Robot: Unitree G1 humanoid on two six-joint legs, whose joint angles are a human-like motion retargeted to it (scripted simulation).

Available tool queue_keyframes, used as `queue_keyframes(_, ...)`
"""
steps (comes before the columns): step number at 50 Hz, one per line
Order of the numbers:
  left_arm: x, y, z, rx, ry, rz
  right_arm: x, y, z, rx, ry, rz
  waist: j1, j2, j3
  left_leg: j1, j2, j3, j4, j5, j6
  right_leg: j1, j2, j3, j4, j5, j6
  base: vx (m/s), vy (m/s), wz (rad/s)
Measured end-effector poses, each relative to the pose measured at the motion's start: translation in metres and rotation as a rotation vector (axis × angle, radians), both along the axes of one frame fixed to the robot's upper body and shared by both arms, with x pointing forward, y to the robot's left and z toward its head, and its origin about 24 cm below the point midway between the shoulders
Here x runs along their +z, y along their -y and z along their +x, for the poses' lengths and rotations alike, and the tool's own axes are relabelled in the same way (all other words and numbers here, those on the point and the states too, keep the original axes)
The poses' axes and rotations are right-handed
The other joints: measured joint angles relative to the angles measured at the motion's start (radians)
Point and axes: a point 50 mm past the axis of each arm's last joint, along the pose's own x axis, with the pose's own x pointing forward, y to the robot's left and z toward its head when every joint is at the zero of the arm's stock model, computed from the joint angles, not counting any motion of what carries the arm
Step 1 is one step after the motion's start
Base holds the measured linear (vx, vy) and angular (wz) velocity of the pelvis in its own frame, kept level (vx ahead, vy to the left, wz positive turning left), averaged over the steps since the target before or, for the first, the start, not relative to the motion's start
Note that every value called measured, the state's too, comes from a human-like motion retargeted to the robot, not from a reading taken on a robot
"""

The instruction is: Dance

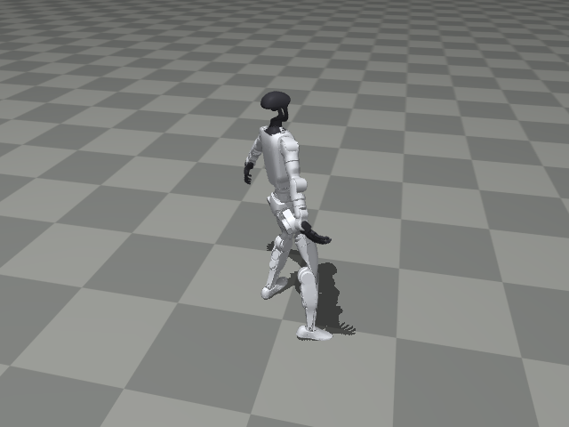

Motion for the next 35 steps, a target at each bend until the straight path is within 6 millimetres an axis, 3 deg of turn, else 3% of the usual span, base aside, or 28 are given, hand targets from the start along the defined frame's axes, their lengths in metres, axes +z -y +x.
queue_keyframes(2,0.015,-0.012,0.001,-0.027,-0.028,-0.001,0.018,0.021,-0.024,0.161,-0.165,-0.026,-0.043,-0.003,-0.03,0.036,0.044,-0.006,-0.083,0.122,-0.035,0.011,0.046,-0.042,-0.028,-0.024,-0.011,-0.42,-0.77,-0.67)
queue_keyframes(5,0.043,-0.033,0.009,-0.083,-0.039,0.023,0.056,0.054,-0.057,0.415,-0.41,-0.042,-0.115,-0.016,-0.06,0.065,0.142,-0.068,-0.149,0.427,-0.157,0.029,0.147,-0.004,-0.057,-0.06,-0.009,-0.43,-0.86,-0.44)
queue_keyframes(7,0.061,-0.046,0.026,-0.134,-0.032,0.057,0.085,0.074,-0.073,0.539,-0.521,-0.052,-0.164,-0.029,-0.07,0.047,0.184,-0.227,-0.155,0.652,-0.229,0.042,0.207,0.02,-0.062,-0.089,-0.008,-0.42,-0.83,-0.04)
queue_keyframes(8,0.069,-0.051,0.04,-0.161,-0.023,0.082,0.1,0.083,-0.079,0.574,-0.548,-0.056,-0.19,-0.04,-0.074,0.029,0.218,-0.282,-0.148,0.745,-0.234,0.05,0.228,0.012,-0.063,-0.111,-0.009,-0.5,-0.81,0.24)
queue_keyframes(10,0.084,-0.057,0.08,-0.226,0.025,0.136,0.129,0.098,-0.09,0.565,-0.567,-0.087,-0.213,-0.061,-0.078,-0.007,0.274,-0.396,-0.163,0.879,-0.213,0.05,0.277,0.014,-0.053,-0.152,-0.025,-0.57,-0.78,0.04)
queue_keyframes(12,0.094,-0.054,0.127,-0.299,0.117,0.167,0.156,0.114,-0.1,0.468,-0.573,-0.215,-0.169,-0.087,-0.039,0.024,0.291,-0.499,-0.182,0.912,-0.149,0.064,0.33,0.045,-0.016,-0.19,-0.054,-0.44,-0.65,-0.64)
queue_keyframes(14,0.097,-0.04,0.176,-0.354,0.231,0.164,0.183,0.132,-0.099,0.373,-0.555,-0.389,-0.145,-0.122,-0.004,0.07,0.343,-0.405,-0.197,0.903,-0.048,0.07,0.363,0.083,0.034,-0.224,-0.082,-0.4,-0.55,-0.72)
queue_keyframes(15,0.097,-0.031,0.199,-0.376,0.297,0.154,0.196,0.142,-0.092,0.336,-0.532,-0.478,-0.143,-0.134,-0.003,0.082,0.398,-0.279,-0.207,0.923,0.022,0.059,0.38,0.098,0.058,-0.24,-0.098,-0.47,-0.47,-0.74)
queue_keyframes(17,0.094,-0.014,0.231,-0.394,0.447,0.121,0.226,0.163,-0.067,0.297,-0.488,-0.656,-0.197,-0.121,-0.045,0.068,0.43,-0.214,-0.264,1.031,0.082,0.016,0.427,0.109,0.102,-0.275,-0.12,-0.46,-0.36,-0.55)
queue_keyframes(21,0.087,0.022,0.278,-0.397,0.72,0.027,0.295,0.192,-0.008,0.244,-0.445,-1.043,-0.308,-0.085,-0.058,0.029,0.451,-0.206,-0.23,1.05,0.155,-0.006,0.512,0.145,0.19,-0.334,-0.148,-0.38,-0.27,-0.38)
queue_keyframes(23,0.088,0.045,0.306,-0.414,0.839,0.004,0.328,0.197,0.012,0.196,-0.423,-1.247,-0.36,-0.086,-0.067,0.038,0.475,-0.128,-0.253,1.05,0.211,-0.019,0.539,0.163,0.217,-0.353,-0.155,-0.24,-0.29,0.14)
queue_keyframes(25,0.093,0.068,0.332,-0.429,0.965,-0.009,0.356,0.196,0.034,0.136,-0.379,-1.444,-0.386,-0.09,-0.08,0.074,0.504,-0.057,-0.271,1.039,0.205,-0.032,0.564,0.182,0.252,-0.374,-0.16,-0.15,-0.26,-0.26)
queue_keyframes(29,0.106,0.111,0.371,-0.442,1.201,-0.076,0.412,0.176,0.084,-0.005,-0.177,-1.85,-0.446,-0.081,-0.083,0.128,0.533,-0.087,-0.288,1.05,0.176,-0.027,0.612,0.18,0.299,-0.407,-0.172,-0.15,-0.23,-0.38)
queue_keyframes(35,0.122,0.182,0.412,-0.403,1.414,-0.161,0.482,0.102,0.136,-0.385,0.208,-2.343,-0.507,-0.066,-0.102,0.184,0.571,-0.096,-0.28,1.05,0.154,-0.035,0.687,0.21,0.376,-0.437,-0.179,-0.03,-0.12,-0.29)
